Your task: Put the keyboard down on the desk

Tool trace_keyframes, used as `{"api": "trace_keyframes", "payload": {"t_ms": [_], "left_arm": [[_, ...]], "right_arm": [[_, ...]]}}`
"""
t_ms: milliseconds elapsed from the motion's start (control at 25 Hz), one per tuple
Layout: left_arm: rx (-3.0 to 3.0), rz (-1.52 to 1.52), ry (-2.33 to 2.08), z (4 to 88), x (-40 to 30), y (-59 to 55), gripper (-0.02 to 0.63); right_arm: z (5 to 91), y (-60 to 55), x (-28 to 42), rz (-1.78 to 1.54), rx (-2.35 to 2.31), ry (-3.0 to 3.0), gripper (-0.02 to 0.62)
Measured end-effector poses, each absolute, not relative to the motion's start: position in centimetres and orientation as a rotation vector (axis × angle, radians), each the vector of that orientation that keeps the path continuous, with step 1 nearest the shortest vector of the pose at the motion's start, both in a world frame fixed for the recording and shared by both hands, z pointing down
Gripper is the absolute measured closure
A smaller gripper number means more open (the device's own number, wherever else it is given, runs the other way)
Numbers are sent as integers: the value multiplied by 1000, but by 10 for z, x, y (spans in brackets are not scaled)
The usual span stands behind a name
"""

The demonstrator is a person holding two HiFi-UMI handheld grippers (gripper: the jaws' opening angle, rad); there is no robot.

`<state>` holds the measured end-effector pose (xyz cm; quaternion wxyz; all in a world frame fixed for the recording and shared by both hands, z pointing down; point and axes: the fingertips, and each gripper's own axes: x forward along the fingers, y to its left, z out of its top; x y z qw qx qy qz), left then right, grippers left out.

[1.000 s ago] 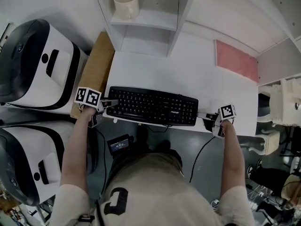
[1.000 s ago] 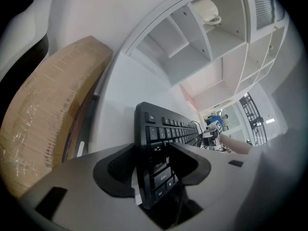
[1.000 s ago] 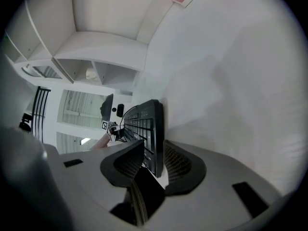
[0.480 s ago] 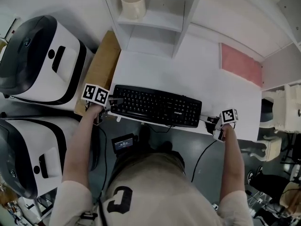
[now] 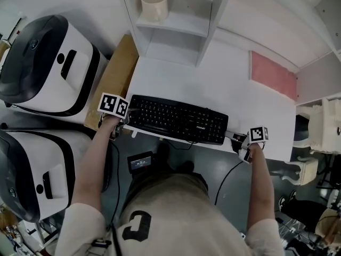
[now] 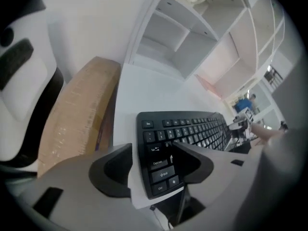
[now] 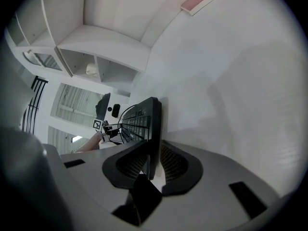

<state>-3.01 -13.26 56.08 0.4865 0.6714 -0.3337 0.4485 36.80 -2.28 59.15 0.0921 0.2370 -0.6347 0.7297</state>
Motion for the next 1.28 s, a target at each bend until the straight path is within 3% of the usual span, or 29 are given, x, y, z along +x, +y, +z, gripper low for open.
{"api": "trace_keyframes", "payload": {"t_ms": [280,560,880,1280], "left_arm": [[1649,1189,-835,562,-28,-137,342],[1737,1040,-933,527,-27,-143,342],[1874,862,-853,487,41,-133,344],[2058,823,-736,450,126,-107,359]], "right_arm": [[590,-23,369,2166,751,-1892,494],[587,-29,374,2076,868,-1963,468],[550,-60,387,1753,1105,-2136,437],[453,-64,325,1413,1065,-2462,531]]}}
